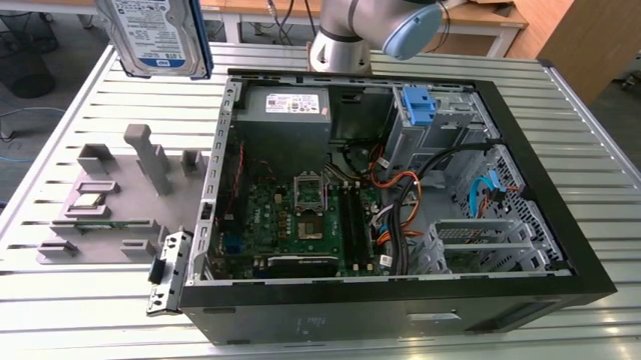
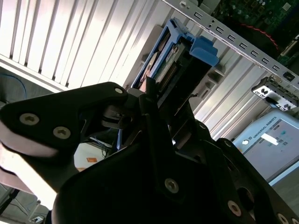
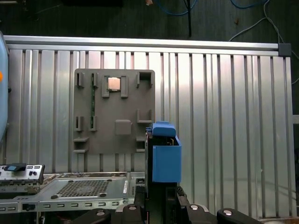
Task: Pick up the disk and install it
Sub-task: 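Pick up the disk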
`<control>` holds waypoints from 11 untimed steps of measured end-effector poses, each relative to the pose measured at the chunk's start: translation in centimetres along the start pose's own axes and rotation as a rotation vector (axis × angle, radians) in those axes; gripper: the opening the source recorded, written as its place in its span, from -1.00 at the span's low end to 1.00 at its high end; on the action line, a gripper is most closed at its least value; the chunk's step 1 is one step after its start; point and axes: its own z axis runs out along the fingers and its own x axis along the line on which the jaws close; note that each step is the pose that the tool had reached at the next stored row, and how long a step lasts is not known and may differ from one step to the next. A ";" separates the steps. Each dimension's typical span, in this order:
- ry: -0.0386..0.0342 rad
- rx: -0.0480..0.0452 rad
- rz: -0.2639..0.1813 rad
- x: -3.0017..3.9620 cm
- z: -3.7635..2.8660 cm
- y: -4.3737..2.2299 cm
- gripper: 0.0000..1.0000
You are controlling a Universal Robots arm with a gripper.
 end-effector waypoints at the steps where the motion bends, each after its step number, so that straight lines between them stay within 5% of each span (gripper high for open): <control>1: 0.0000 0.0000 0.000 -0.01 -0.01 -0.27 -0.30; 11: 0.0001 0.0000 0.000 -0.07 -0.09 -3.47 -0.30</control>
